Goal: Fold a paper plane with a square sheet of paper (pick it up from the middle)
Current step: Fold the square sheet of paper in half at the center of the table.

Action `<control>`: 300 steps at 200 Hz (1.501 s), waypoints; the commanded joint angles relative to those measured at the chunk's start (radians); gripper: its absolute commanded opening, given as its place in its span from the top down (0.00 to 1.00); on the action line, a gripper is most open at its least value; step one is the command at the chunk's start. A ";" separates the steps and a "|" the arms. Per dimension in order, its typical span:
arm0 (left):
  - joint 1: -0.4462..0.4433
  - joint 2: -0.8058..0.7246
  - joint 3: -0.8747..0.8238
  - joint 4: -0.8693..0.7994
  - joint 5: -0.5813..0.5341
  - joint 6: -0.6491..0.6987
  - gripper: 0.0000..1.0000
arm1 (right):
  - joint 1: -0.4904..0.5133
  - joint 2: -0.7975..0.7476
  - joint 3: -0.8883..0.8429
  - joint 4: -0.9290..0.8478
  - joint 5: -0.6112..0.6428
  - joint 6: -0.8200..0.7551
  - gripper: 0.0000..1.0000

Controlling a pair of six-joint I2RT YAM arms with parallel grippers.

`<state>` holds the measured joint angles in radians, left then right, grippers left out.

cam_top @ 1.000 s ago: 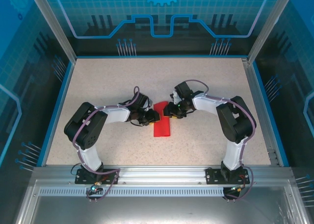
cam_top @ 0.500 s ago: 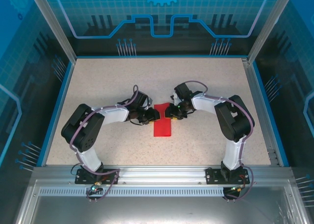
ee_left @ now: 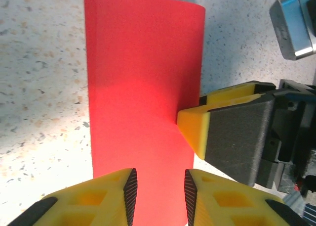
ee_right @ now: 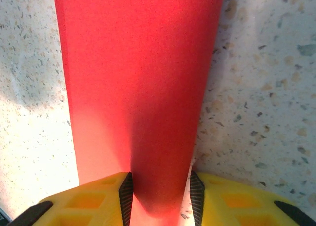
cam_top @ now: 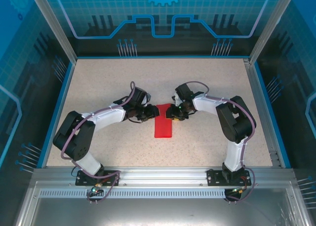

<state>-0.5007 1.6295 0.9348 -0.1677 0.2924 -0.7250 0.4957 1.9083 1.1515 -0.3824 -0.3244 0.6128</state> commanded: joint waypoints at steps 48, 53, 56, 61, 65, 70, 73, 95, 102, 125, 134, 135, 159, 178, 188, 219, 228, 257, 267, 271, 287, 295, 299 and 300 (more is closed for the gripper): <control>0.001 -0.046 -0.019 -0.040 -0.061 -0.005 0.65 | 0.009 0.017 0.025 -0.039 0.015 -0.014 0.61; 0.002 -0.049 -0.020 -0.039 -0.064 -0.007 0.65 | 0.010 0.016 0.025 -0.041 0.014 -0.016 0.61; 0.002 -0.051 -0.022 -0.039 -0.064 -0.007 0.65 | 0.012 0.017 0.026 -0.042 0.015 -0.017 0.61; 0.003 -0.051 -0.024 -0.038 -0.065 -0.008 0.65 | 0.013 0.017 0.027 -0.044 0.018 -0.018 0.61; 0.004 -0.052 -0.025 -0.038 -0.065 -0.009 0.65 | 0.015 0.016 0.028 -0.044 0.020 -0.019 0.61; 0.005 -0.052 -0.027 -0.038 -0.066 -0.008 0.65 | 0.017 0.017 0.028 -0.044 0.021 -0.023 0.61; 0.005 -0.054 -0.028 -0.039 -0.067 -0.008 0.65 | 0.018 0.017 0.030 -0.044 0.021 -0.025 0.61; 0.009 -0.056 -0.036 -0.033 -0.067 -0.012 0.65 | 0.024 0.020 0.037 -0.052 0.025 -0.038 0.60; 0.009 -0.056 -0.037 -0.032 -0.067 -0.011 0.64 | 0.024 0.021 0.037 -0.053 0.025 -0.039 0.60; 0.011 -0.055 -0.036 -0.032 -0.062 -0.012 0.64 | 0.026 0.024 0.036 -0.056 0.029 -0.031 0.60; 0.011 -0.056 -0.039 -0.032 -0.061 -0.013 0.63 | 0.026 0.028 0.037 -0.057 0.027 -0.028 0.60; 0.011 -0.056 -0.039 -0.032 -0.059 -0.013 0.63 | 0.026 0.029 0.038 -0.057 0.027 -0.027 0.60; 0.009 -0.056 -0.044 -0.025 -0.054 -0.019 0.63 | 0.027 0.029 0.036 -0.055 0.031 -0.020 0.60; 0.012 -0.051 -0.044 -0.023 -0.049 -0.019 0.63 | 0.023 0.025 0.026 -0.045 0.034 -0.004 0.61; 0.011 -0.050 -0.044 -0.021 -0.046 -0.019 0.63 | 0.021 0.023 0.021 -0.038 0.032 0.003 0.61; 0.012 -0.042 -0.042 -0.019 -0.040 -0.021 0.63 | 0.023 0.021 0.020 -0.036 0.031 0.003 0.61; 0.011 -0.040 -0.039 -0.019 -0.041 -0.020 0.63 | 0.022 0.023 0.019 -0.036 0.031 0.004 0.61; 0.012 -0.033 -0.039 -0.017 -0.035 -0.019 0.63 | 0.023 0.024 0.019 -0.035 0.029 0.003 0.61; 0.012 -0.031 -0.039 -0.013 -0.032 -0.023 0.63 | 0.023 0.026 0.019 -0.036 0.028 0.004 0.61; 0.011 -0.030 -0.039 -0.010 -0.029 -0.025 0.63 | 0.024 0.027 0.017 -0.036 0.029 0.004 0.61; 0.012 -0.024 -0.042 0.006 -0.016 -0.033 0.63 | 0.022 0.028 0.017 -0.036 0.033 0.005 0.61; 0.010 -0.018 -0.044 0.016 -0.010 -0.038 0.63 | 0.023 0.028 0.016 -0.036 0.032 0.006 0.61; 0.011 -0.015 -0.044 0.019 -0.007 -0.040 0.63 | 0.023 0.029 0.015 -0.036 0.033 0.005 0.61; 0.011 -0.014 -0.044 0.021 -0.007 -0.040 0.63 | 0.023 0.028 0.015 -0.036 0.033 0.005 0.61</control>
<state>-0.4938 1.6016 0.9115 -0.1761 0.2481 -0.7372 0.5121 1.9175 1.1717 -0.4072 -0.3023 0.6090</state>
